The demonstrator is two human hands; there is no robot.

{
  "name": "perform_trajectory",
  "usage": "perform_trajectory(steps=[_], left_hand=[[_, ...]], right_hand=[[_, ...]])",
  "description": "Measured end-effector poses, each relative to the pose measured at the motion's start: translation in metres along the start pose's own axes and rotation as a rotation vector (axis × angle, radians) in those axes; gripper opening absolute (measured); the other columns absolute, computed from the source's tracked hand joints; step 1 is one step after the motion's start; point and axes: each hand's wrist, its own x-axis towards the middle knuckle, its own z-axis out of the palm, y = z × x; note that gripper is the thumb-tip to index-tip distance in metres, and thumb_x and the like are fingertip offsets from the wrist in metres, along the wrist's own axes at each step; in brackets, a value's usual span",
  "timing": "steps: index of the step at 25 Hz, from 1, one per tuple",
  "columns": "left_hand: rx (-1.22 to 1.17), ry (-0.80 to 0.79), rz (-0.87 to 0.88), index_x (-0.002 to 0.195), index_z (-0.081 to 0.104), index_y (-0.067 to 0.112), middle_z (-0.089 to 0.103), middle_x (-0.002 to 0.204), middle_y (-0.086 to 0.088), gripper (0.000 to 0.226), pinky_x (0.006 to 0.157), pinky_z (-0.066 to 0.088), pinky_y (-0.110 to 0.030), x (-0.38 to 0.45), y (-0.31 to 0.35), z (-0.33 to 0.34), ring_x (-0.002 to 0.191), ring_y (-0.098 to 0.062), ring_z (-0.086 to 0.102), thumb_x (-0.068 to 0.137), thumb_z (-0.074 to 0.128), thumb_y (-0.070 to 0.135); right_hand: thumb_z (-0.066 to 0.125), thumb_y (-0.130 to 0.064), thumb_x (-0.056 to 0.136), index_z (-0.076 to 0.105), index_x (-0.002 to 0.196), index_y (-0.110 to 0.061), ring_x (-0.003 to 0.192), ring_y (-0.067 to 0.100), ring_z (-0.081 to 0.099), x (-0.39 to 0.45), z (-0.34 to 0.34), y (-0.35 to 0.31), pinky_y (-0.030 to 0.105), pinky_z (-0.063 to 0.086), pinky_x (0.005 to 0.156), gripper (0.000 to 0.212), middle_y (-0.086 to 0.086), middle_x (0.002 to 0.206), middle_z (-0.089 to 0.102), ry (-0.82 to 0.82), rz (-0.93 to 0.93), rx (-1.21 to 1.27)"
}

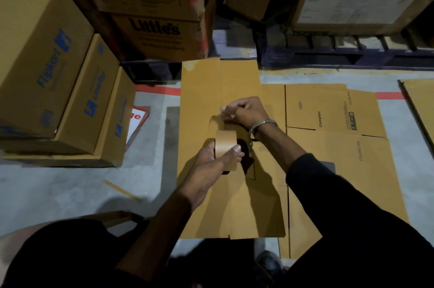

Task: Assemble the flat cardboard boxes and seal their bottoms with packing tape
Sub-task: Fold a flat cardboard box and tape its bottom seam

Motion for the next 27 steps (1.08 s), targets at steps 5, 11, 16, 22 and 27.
perform_trajectory(steps=[5, 11, 16, 22, 27], left_hand=[[0.015, -0.020, -0.028, 0.132, 0.062, 0.025, 0.078, 0.116, 0.004, 0.037, 0.085, 0.056, -0.016, -0.005, -0.001, 0.005, 0.107, -0.002, 0.071, 0.098, 0.068, 0.039], [0.017, 0.037, -0.002, 0.133, 0.059, 0.035, 0.073, 0.124, 0.013, 0.037, 0.088, 0.053, -0.011, 0.006, 0.001, -0.002, 0.111, 0.005, 0.067, 0.098, 0.070, 0.040], [0.058, 0.129, -0.037, 0.152, 0.045, 0.035, 0.060, 0.147, 0.005, 0.094, 0.111, 0.050, -0.039, 0.019, -0.003, -0.004, 0.136, -0.012, 0.055, 0.075, 0.074, 0.079], [0.043, 0.070, 0.000, 0.122, 0.065, 0.031, 0.078, 0.113, 0.011, 0.029, 0.075, 0.048, -0.003, 0.013, -0.001, -0.003, 0.106, 0.004, 0.069, 0.095, 0.071, 0.041], [-0.049, 0.058, 0.007, 0.125, 0.067, 0.020, 0.079, 0.112, 0.003, 0.033, 0.083, 0.054, -0.013, 0.016, -0.005, -0.006, 0.108, -0.008, 0.073, 0.093, 0.074, 0.025]], right_hand=[[0.085, -0.017, 0.084, 0.076, 0.073, -0.004, 0.085, 0.031, 0.077, 0.059, -0.014, -0.019, 0.046, 0.063, 0.087, 0.020, 0.017, 0.084, 0.078, 0.089, -0.039, -0.011], [0.086, -0.032, 0.079, 0.081, 0.074, -0.013, 0.078, 0.025, 0.076, 0.117, -0.006, -0.027, 0.042, 0.064, 0.079, 0.021, 0.005, 0.078, 0.079, 0.071, -0.136, -0.178], [0.085, -0.023, 0.083, 0.080, 0.071, -0.012, 0.057, 0.003, 0.063, 0.153, -0.002, -0.034, 0.023, 0.055, 0.061, 0.017, -0.008, 0.063, 0.072, 0.145, -0.161, -0.156], [0.081, -0.026, 0.088, 0.078, 0.083, -0.008, 0.069, 0.006, 0.066, 0.194, -0.003, -0.053, 0.019, 0.052, 0.056, 0.019, 0.002, 0.079, 0.074, 0.188, -0.175, -0.236], [0.079, -0.020, 0.088, 0.079, 0.085, -0.007, 0.076, 0.005, 0.072, 0.218, -0.010, -0.058, 0.024, 0.062, 0.072, 0.013, 0.000, 0.084, 0.077, 0.188, -0.195, -0.213]])
